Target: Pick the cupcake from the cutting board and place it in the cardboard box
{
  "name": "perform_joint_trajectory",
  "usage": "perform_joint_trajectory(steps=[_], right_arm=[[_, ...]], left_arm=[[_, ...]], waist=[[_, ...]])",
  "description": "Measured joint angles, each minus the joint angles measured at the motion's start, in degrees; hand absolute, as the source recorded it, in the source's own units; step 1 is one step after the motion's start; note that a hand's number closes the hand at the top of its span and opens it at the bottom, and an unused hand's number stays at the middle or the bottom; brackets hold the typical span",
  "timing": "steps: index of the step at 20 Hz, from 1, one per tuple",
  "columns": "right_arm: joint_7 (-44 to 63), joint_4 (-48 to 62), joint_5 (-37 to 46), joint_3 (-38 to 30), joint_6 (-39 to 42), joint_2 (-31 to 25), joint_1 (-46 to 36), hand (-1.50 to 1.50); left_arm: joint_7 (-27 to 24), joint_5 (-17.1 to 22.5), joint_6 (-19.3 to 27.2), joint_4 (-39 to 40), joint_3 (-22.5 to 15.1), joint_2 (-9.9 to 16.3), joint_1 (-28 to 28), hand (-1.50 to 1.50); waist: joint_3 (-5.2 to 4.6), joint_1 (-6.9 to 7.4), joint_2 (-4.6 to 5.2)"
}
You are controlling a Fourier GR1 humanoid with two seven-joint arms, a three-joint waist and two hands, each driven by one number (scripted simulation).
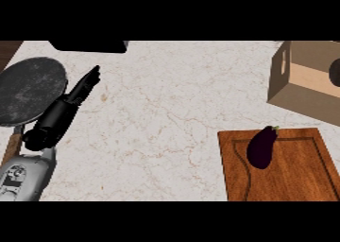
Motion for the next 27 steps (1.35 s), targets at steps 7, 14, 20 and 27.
perform_joint_trajectory(steps=[7,14,20,27], right_arm=[[-9.6,13.6,8.0,5.5,3.5,-0.9,-5.1,-1.5],[-19.8,21.4,5.6,3.3,3.9,0.1,-8.8,-1.5],[-15.7,28.9,-9.8,-9.5,9.6,4.0,-12.2,-1.5],[-4.9,38.2,-21.6,-20.6,16.5,1.5,-15.9,-1.5]], left_arm=[[-0.2,-1.1,0.4,0.6,-0.2,-0.8,-0.9,0.0],[0.2,-0.9,0.0,0.1,0.2,-0.7,-0.4,0.0],[0.4,-0.8,0.2,-0.2,0.4,-1.0,-0.3,0.0],[0.8,-0.4,-0.5,-0.5,0.7,-0.8,-0.7,0.0]], waist=[[0.05,0.33,0.26],[0.16,0.09,0.13],[0.26,-0.18,-0.07],[0.29,0.39,0.55]])
